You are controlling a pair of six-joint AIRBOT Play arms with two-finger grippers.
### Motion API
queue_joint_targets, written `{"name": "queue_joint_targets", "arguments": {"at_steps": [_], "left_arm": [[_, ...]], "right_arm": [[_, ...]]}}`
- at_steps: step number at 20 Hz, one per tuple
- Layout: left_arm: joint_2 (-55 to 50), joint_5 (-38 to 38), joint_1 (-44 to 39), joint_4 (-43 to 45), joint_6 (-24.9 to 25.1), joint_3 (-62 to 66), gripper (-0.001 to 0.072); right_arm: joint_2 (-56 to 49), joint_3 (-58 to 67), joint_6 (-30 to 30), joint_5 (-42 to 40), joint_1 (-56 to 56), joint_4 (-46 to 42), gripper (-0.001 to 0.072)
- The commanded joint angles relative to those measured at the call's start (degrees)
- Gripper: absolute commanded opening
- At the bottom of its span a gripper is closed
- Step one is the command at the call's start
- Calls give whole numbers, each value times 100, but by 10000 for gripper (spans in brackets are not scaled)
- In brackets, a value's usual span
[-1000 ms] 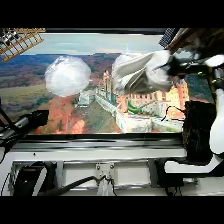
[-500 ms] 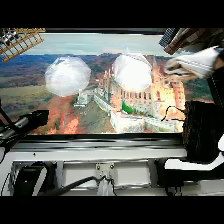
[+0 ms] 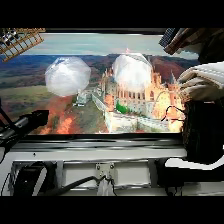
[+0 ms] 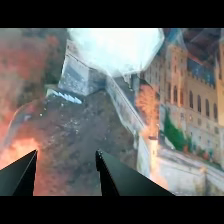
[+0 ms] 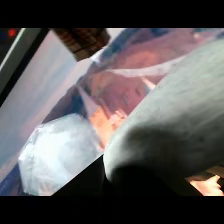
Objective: Fold the clothes and pants, and hang the long-sleeved shirts on hangers.
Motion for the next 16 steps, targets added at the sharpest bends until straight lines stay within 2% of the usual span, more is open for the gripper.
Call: {"name": "queue_joint_targets", "arguments": {"at_steps": [1,16], "left_arm": [[-2,0,2,2,2,0,409],[-2,2,2,2,2,0,409]], "right_arm": [[118,17,39,188,-356,-20,37],[538,282,101,439,-872,133,37]]}}
